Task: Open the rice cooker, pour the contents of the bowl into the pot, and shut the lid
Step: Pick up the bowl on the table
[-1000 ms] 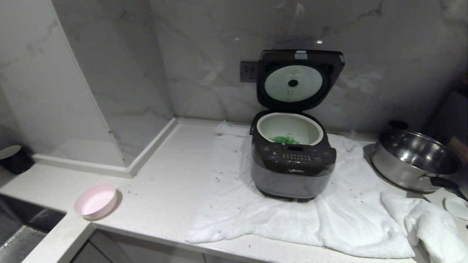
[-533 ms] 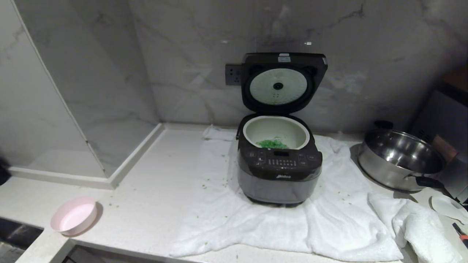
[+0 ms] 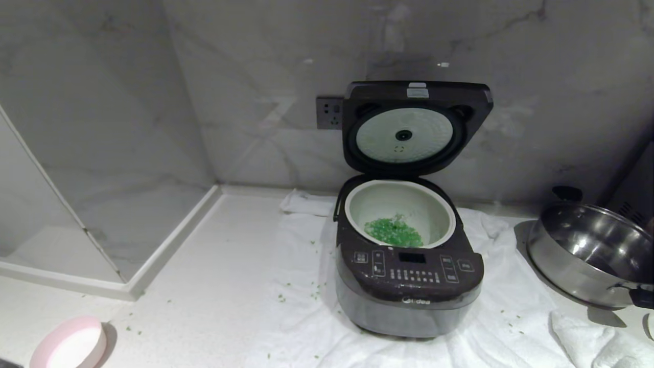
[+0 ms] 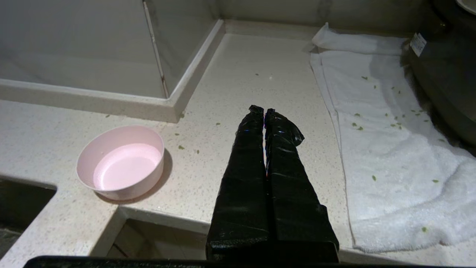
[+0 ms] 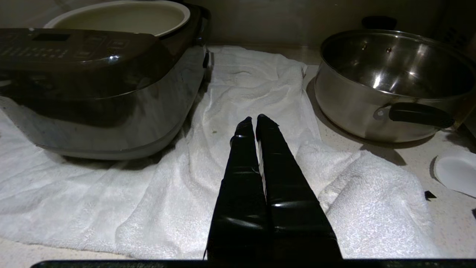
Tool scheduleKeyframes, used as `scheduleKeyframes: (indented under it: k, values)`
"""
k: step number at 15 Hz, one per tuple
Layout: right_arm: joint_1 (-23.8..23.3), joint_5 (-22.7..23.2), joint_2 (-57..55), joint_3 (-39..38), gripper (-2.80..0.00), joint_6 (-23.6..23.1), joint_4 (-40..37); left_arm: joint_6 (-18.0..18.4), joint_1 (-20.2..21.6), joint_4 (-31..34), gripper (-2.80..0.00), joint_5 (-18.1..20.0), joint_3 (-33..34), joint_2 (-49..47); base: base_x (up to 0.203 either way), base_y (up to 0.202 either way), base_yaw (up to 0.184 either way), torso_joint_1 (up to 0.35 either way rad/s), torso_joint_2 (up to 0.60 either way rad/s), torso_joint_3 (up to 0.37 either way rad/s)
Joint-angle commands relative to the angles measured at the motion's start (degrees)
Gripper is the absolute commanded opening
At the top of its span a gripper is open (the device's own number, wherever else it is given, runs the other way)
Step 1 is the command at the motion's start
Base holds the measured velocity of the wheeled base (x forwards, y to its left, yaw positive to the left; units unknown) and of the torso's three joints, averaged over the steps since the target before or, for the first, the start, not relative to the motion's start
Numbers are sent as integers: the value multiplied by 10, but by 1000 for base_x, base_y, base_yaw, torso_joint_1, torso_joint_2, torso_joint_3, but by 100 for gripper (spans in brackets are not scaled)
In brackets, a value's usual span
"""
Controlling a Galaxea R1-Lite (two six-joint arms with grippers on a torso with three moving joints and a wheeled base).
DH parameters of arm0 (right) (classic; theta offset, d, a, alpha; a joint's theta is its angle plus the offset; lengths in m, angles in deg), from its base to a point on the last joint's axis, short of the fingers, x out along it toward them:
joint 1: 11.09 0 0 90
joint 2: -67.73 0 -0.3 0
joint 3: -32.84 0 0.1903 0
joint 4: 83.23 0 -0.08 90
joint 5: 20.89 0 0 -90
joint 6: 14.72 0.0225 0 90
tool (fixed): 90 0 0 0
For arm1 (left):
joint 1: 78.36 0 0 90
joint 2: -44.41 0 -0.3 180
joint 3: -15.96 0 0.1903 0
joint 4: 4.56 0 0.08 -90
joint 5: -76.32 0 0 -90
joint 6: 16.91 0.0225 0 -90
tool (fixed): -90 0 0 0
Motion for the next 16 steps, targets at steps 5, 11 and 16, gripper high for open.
scheduleKeyframes:
  k: [5,11,16]
  values:
    - [0,0,0,-1,-280,0,0,-4,1,13,-280,-6,-24,-3,0,0,0,0,0,0]
    - [0,0,0,-1,-280,0,0,-44,5,119,-280,-60,-207,-277,0,0,0,0,0,0]
    - [0,0,0,-1,-280,0,0,-55,71,137,-280,-76,-264,-602,0,0,0,0,0,0]
